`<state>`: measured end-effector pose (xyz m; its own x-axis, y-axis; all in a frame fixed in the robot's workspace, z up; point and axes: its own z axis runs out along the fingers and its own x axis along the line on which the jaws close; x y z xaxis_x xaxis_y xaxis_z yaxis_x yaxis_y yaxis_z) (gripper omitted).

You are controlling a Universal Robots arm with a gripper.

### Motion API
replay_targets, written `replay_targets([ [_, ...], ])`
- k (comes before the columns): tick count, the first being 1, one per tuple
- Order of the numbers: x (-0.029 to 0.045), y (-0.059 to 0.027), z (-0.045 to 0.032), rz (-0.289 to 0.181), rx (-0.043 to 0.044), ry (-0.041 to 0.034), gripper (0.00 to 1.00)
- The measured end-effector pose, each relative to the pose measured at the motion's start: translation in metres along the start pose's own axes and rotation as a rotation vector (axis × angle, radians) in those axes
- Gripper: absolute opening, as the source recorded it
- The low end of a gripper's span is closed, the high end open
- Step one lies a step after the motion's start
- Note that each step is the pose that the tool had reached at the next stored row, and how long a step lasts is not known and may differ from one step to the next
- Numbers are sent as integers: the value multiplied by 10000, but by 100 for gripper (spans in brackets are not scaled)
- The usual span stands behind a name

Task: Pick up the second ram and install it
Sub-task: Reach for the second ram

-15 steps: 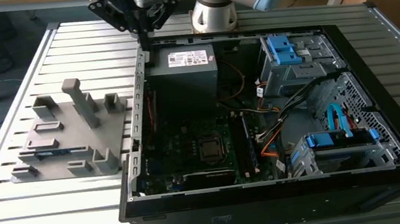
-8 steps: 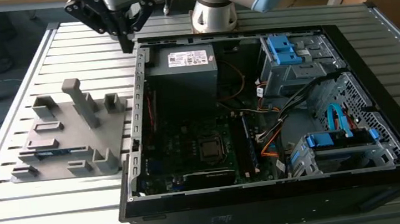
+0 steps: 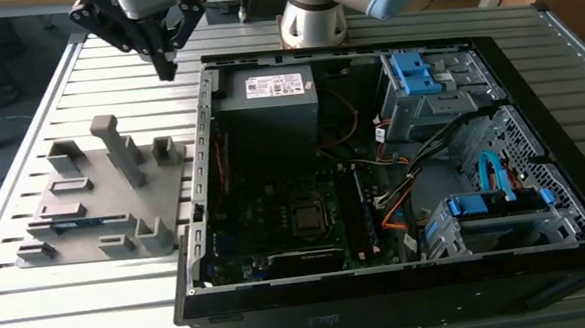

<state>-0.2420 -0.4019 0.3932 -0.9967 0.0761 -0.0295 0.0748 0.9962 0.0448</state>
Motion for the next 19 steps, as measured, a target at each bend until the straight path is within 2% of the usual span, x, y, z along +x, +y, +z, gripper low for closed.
replay_targets([
  [8,305,-43,-8,2,1,-2,10],
  [12,395,-88,-8,1,0,-3,10],
  [19,495,-222,2,2,1,-2,10],
])
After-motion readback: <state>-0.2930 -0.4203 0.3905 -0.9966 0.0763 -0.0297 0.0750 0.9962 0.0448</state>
